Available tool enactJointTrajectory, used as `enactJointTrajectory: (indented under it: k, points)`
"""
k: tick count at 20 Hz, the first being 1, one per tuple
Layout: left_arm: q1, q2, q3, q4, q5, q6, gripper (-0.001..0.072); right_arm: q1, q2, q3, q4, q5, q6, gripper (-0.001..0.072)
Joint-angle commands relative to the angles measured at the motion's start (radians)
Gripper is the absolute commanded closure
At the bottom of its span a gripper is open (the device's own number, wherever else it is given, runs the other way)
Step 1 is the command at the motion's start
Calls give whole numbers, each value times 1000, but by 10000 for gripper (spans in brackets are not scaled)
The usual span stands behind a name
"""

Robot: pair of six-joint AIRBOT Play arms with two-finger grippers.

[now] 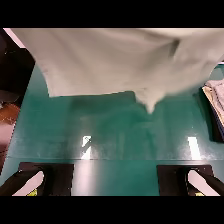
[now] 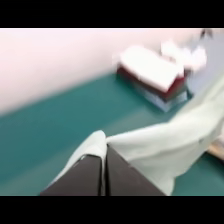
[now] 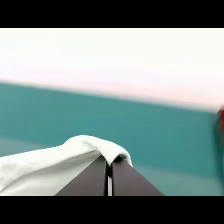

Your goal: Fold the shirts.

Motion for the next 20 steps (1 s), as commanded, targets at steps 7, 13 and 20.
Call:
enactJointTrajectory:
  k: [7, 13, 20]
  points:
    - [3, 105, 183, -4, 23, -124, 684, 0, 253, 34, -270, -66, 81, 697]
    - [2, 48, -212, 113, -56, -153, 684, 9, -67, 127, -223, 324, 148, 697]
    - [0, -360, -469, 122, -145, -139, 683, 151, -491, -137, -218, 369, 152, 697]
